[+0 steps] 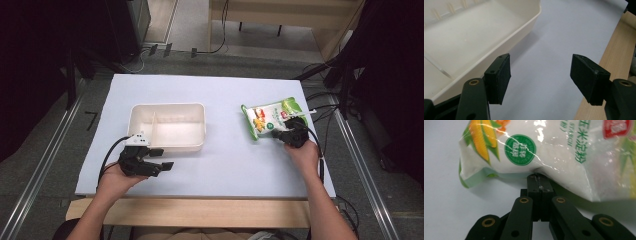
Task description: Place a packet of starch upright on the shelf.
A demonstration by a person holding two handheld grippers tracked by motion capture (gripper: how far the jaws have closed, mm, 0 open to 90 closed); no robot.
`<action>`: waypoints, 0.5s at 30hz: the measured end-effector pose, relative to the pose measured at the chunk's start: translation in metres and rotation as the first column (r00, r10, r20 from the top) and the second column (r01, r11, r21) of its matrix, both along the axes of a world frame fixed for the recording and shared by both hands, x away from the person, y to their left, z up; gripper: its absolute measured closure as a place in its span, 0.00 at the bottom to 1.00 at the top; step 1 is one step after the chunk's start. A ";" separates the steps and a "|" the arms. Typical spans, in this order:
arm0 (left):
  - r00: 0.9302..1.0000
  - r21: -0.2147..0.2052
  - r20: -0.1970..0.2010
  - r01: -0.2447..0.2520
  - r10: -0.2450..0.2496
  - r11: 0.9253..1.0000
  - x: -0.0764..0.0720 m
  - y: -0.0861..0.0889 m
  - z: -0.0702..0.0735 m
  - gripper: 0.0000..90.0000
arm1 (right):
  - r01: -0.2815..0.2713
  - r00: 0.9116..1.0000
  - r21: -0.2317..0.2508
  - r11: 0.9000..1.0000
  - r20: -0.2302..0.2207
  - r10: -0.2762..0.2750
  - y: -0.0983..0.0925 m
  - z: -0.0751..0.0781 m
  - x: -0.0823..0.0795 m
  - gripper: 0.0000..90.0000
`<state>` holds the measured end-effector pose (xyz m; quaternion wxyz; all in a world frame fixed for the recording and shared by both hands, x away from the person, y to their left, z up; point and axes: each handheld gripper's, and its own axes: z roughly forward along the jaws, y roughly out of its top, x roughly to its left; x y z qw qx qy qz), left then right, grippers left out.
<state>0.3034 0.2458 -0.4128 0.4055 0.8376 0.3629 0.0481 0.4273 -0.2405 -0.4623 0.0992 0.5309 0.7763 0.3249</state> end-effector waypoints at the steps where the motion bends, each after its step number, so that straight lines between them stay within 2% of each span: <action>1: 1.000 0.003 0.000 0.002 -0.002 1.000 0.000 0.000 0.000 0.37 | 0.012 1.000 0.000 1.000 -0.002 -0.012 -0.002 0.000 0.001 1.00; 4: 1.000 -0.004 0.001 0.000 0.000 1.000 0.000 0.001 0.000 0.37 | 0.036 0.999 0.010 0.999 -0.007 -0.036 -0.006 -0.001 0.005 1.00; 5: 1.000 -0.001 0.000 -0.001 0.001 1.000 0.000 0.002 0.000 0.37 | 0.027 0.999 0.033 0.999 -0.018 -0.026 -0.008 0.000 0.004 0.99; 8: 1.000 -0.009 0.002 -0.004 0.004 1.000 -0.001 0.002 0.000 0.37 | 0.012 1.000 0.048 0.999 -0.016 -0.011 -0.005 0.006 -0.001 0.98; 9: 1.000 -0.010 0.003 -0.007 0.007 1.000 -0.001 0.002 0.001 0.37 | -0.006 1.000 0.045 0.999 0.013 0.006 0.000 0.013 -0.009 0.97; 10: 1.000 -0.010 0.003 -0.007 0.007 1.000 -0.001 0.002 0.001 0.37 | -0.006 1.000 0.045 0.999 0.013 0.006 0.000 0.013 -0.009 0.97; 11: 1.000 -0.006 0.001 -0.007 0.007 1.000 0.000 0.002 0.001 0.37 | -0.023 0.999 0.068 0.997 0.027 0.021 0.006 0.020 -0.015 0.95; 13: 1.000 -0.003 0.005 -0.008 0.008 1.000 -0.001 0.002 0.001 0.37 | -0.036 0.999 0.076 0.996 0.027 0.034 0.010 0.023 -0.017 0.94; 15: 1.000 -0.008 0.007 -0.008 0.008 1.000 -0.001 0.002 0.001 0.37 | -0.064 0.998 0.067 0.996 0.031 0.062 0.022 0.028 -0.022 0.93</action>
